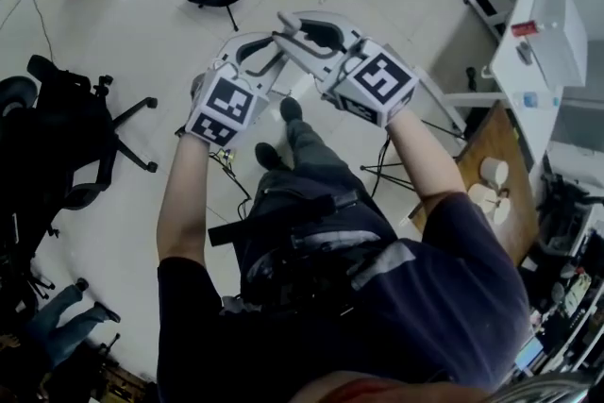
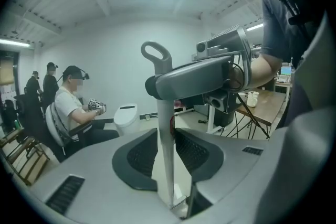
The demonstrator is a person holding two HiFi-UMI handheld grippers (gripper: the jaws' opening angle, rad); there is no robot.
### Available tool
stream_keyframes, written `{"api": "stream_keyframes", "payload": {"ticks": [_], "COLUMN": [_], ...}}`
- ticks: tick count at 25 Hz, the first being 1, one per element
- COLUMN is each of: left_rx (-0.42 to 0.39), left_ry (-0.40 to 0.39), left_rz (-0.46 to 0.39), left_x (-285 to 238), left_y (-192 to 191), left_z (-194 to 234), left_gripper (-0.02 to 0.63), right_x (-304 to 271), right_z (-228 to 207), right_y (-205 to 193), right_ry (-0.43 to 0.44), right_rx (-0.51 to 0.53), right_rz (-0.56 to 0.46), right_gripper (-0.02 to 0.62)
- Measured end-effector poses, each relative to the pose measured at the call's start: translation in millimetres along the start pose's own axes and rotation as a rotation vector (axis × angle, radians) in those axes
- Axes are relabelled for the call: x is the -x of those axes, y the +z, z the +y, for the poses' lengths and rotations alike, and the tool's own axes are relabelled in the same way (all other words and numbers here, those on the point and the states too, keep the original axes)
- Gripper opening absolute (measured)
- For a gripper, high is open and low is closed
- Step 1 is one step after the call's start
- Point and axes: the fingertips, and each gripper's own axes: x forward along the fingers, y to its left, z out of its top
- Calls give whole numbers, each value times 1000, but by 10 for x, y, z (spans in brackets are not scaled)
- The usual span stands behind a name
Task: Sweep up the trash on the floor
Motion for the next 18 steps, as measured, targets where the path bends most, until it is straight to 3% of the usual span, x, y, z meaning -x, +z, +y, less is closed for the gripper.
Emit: {"api": "stream_keyframes", "payload": {"ticks": [7,13,18], "left_rx": [70,109,138], "left_ry": [144,226,326], "left_rz": [60,126,158], "left_x": [63,-122,-105], "left_y": [-325,-516,-771], "left_z": [703,1157,1439], "left_gripper": [109,98,97], "right_x": [-755,-1164,-1504], "right_z": [-154,-443,-439], "right_y": [-46,-163,-317], "right_ry": [157,206,261], "right_rx": [-8,-7,-2], "right_rz": [-7,-5,8], "right_gripper": [115,115,118]}}
